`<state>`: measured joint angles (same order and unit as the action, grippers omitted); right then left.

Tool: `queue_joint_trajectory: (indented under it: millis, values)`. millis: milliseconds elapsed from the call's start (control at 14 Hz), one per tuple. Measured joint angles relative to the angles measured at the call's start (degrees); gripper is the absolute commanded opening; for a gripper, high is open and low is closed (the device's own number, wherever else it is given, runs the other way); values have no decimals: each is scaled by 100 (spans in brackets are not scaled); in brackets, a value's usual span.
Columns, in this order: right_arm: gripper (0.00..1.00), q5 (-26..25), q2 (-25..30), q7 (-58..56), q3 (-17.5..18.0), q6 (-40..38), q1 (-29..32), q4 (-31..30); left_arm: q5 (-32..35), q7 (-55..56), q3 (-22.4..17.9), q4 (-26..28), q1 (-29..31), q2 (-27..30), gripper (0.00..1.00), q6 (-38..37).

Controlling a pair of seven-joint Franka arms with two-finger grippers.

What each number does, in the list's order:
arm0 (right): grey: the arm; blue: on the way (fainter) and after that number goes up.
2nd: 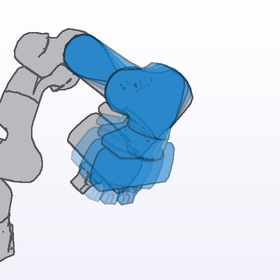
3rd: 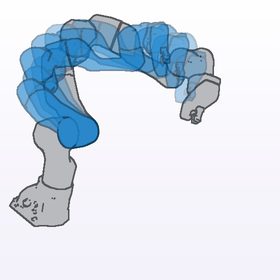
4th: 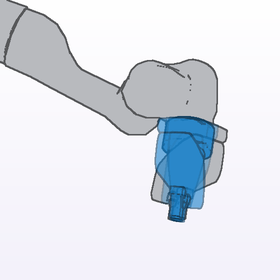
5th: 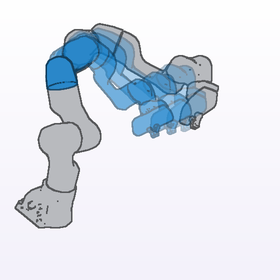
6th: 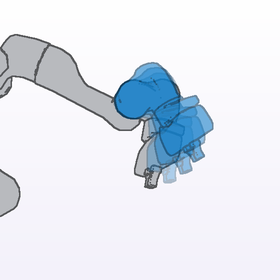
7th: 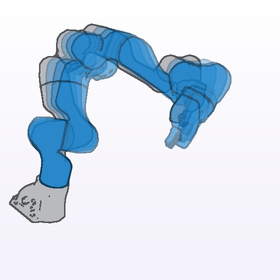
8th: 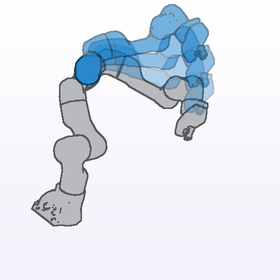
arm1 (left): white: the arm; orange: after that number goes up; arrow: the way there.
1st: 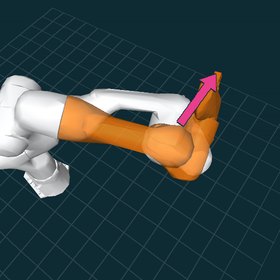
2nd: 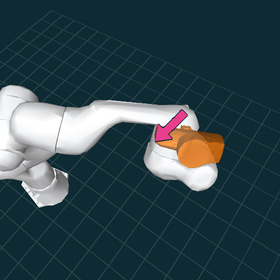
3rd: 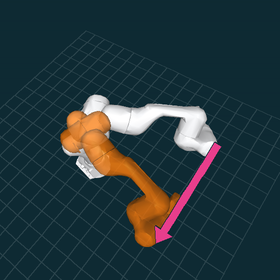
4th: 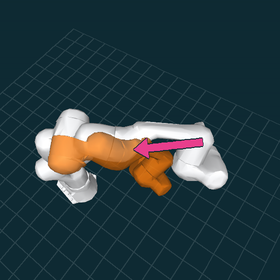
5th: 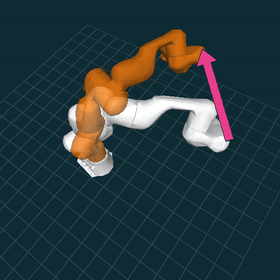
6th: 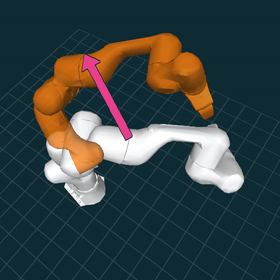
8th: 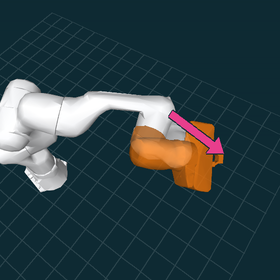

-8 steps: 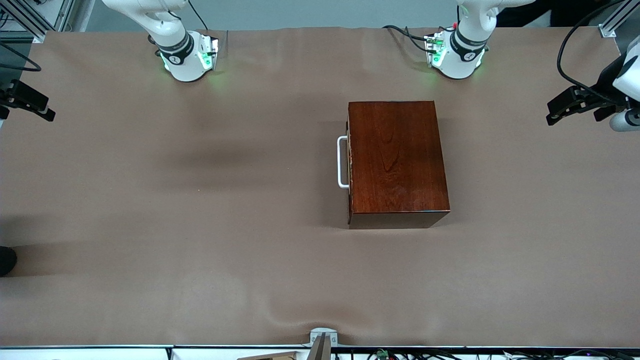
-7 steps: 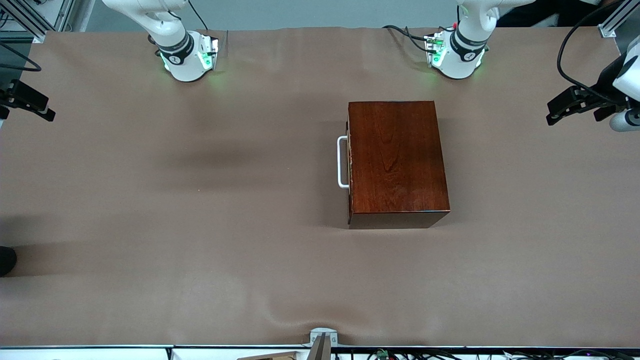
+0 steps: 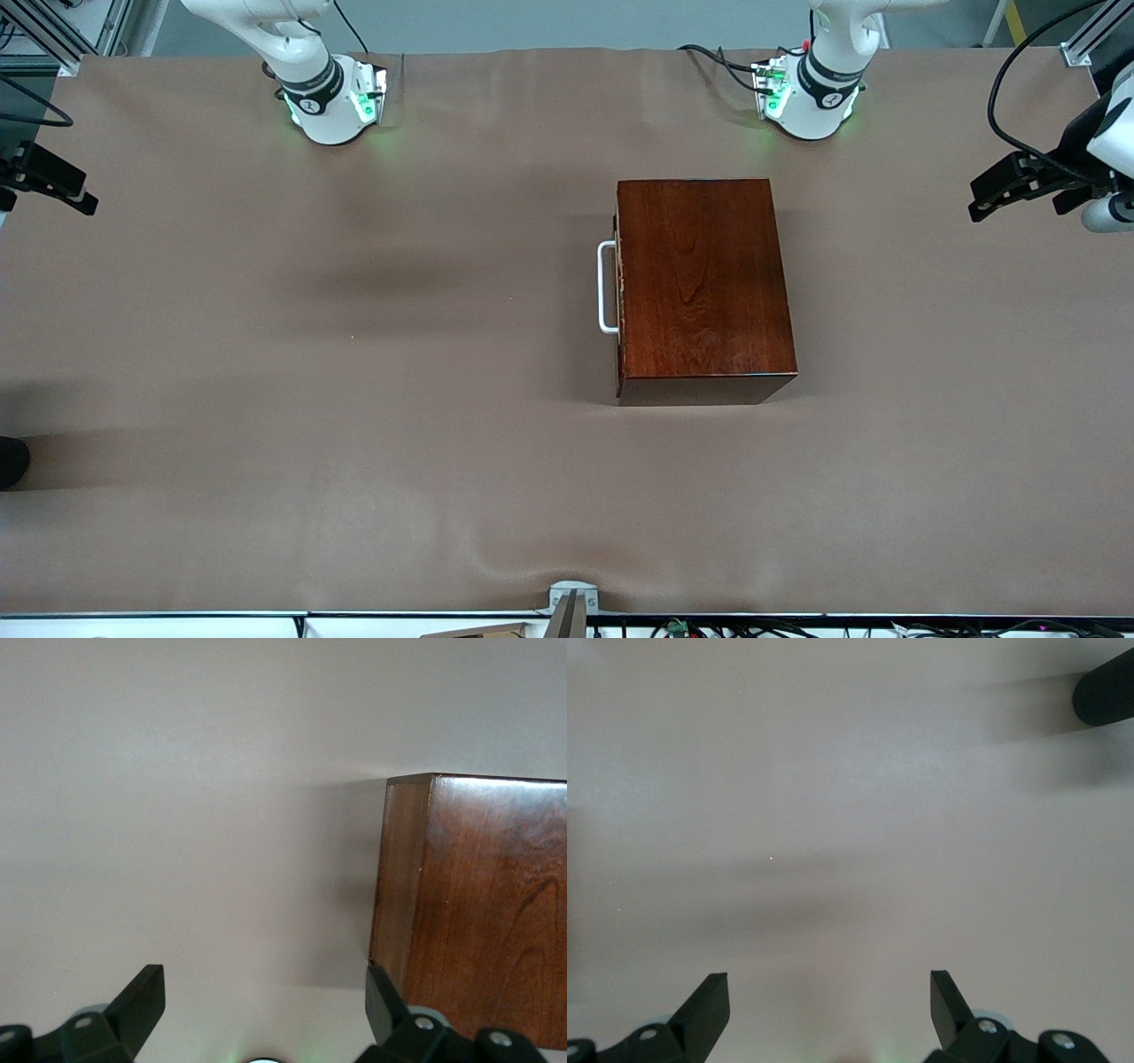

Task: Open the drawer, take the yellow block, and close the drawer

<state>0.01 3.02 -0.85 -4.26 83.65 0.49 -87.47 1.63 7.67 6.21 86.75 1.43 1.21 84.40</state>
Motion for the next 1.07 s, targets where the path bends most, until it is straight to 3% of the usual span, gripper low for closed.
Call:
queue_joint_trajectory:
  millis: [286, 643, 857, 1071]
  values:
    - [100, 0, 0, 0, -2, 0, 0, 0, 0, 0, 123, -33, -12, 0, 100, 0]
    - [100, 0, -1, 0, -2, 0, 2, -1, 0, 474, 749, -90, -120, -174, 100, 0]
    - [100, 0, -2, 0, -3, 0, 3, -2, 0, 1169, 1038, -306, -518, -538, 100, 4]
    - [100, 0, -2, 0, -2, 0, 4, -3, 81, 1930, 1075, -418, -1314, -955, 100, 85]
